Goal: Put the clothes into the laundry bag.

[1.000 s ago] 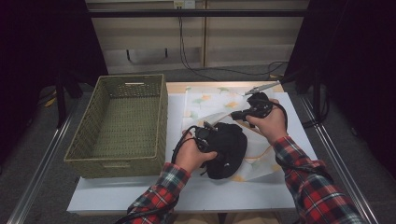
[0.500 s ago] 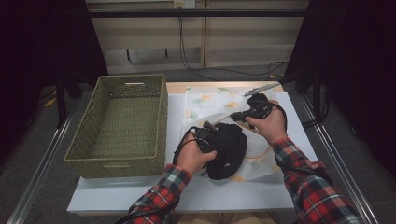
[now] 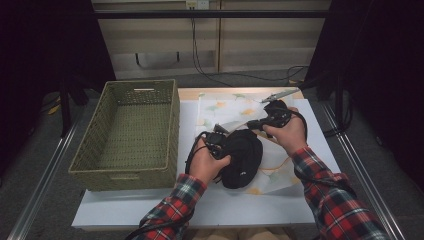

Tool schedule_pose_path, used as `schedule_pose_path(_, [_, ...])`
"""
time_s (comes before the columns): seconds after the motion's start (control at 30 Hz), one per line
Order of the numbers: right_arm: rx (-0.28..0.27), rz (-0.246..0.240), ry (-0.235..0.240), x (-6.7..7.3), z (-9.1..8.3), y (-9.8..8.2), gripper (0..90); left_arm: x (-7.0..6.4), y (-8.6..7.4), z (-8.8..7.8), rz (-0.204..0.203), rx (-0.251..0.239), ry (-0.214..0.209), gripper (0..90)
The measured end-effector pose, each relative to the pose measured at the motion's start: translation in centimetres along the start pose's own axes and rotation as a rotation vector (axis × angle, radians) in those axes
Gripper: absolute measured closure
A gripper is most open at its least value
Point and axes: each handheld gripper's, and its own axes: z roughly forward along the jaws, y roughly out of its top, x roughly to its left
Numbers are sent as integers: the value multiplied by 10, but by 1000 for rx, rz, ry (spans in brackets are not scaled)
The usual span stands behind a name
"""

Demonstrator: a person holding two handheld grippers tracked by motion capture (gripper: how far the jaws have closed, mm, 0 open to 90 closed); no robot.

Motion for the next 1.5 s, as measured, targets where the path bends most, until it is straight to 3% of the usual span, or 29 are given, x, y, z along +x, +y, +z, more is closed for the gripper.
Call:
schedule_pose_path(0.37, [-5, 2, 5, -1, -2, 0, 900, -2, 8, 2, -32, -28, 35, 684])
schedule_pose_path(0.43, [-3, 7, 1, -1, -2, -1, 900, -2, 9, 3, -40, -53, 36, 684])
schedule_pose_path(0.6, [-3, 6, 4, -2, -2, -2, 900, -2, 13, 7, -25, -58, 46, 669])
schedule_pose_path(0.73, [0, 12, -6, -2, -1, -3, 900, -1, 11, 10, 10, -48, 33, 584])
schedule_pose_path(0.77, [-2, 11, 0, -3, -1, -3, 900, -2, 11, 9, 7, -47, 28, 520])
schedule_pose_path(0.97, [4, 18, -8, -6, 1, -3, 900, -3, 7, -6, 88, -69, 58, 357])
schedule_pose_path(1.1, [7, 20, -13, -8, 2, -3, 900, -2, 5, -9, 85, -44, 50, 286])
schedule_pose_path(1.27, [7, 16, -4, -10, 3, -3, 900, 1, 0, -8, 99, -22, 50, 277])
schedule_pose_path(1.37, [11, 15, -5, -11, 4, -3, 900, 0, -4, -4, 80, -13, 37, 287])
schedule_pose_path(1.5, [13, 21, -1, -11, 6, -3, 900, -1, -8, 0, 79, 2, 8, 388])
